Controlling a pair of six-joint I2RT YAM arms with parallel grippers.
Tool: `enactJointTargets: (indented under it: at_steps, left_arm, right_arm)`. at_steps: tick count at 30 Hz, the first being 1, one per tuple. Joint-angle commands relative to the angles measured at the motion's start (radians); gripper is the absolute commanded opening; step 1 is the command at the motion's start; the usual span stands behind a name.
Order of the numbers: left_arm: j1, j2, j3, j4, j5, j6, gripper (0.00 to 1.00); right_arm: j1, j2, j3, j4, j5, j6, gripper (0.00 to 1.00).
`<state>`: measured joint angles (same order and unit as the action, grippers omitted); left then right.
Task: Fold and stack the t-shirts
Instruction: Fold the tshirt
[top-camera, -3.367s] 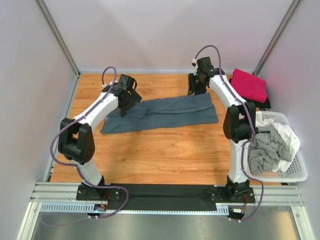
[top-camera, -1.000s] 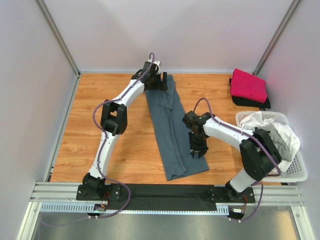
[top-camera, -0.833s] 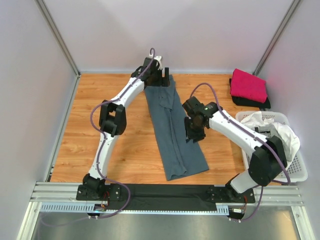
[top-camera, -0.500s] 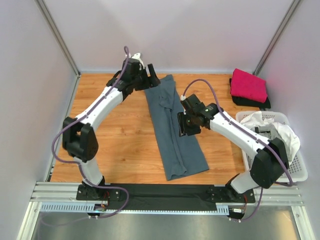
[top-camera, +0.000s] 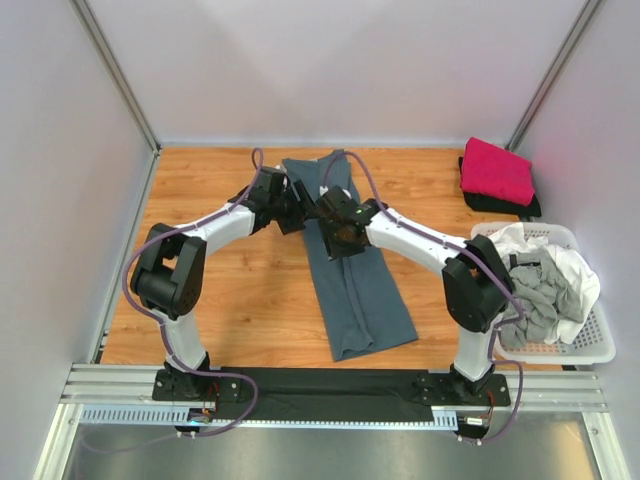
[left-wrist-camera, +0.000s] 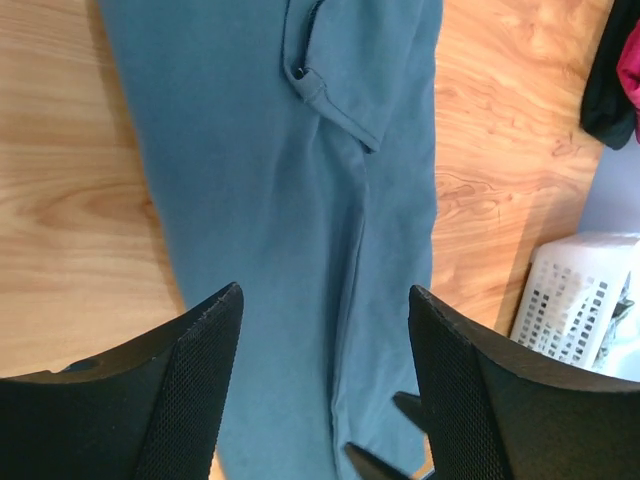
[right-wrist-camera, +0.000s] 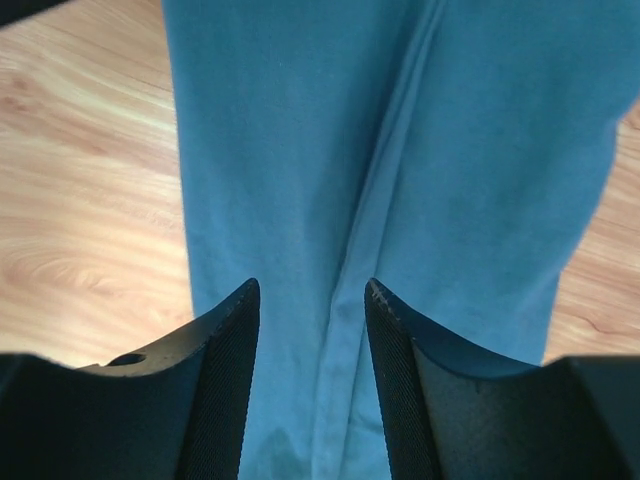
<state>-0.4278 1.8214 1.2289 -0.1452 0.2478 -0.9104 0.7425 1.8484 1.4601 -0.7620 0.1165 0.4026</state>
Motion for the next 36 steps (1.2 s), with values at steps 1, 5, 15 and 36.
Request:
enactJointTargets:
  at_steps: [1,5,15,36]
  left_arm:
    - [-0.005,0.03,0.02,0.113,0.068,-0.025,0.73]
    - [-0.005,0.05,0.018,0.136,0.09,-0.031,0.73]
    - [-0.005,0.09,0.017,0.167,0.133,-0.036,0.73]
    - [-0.031,0.029,0.076,0.001,0.096,0.054,0.74]
  right_arm:
    - [0.034,0.069,0.063,-0.029,0.144,0.007,0.49]
    - [0.035,0.136,0.08,-0.097,0.204,0.045,0.42]
    - [0.035,0.143,0.005,-0.137,0.294,0.045,0.37]
    - [-0.035,-0.191,-0.135,-0.1,0.062,0.022,0.38]
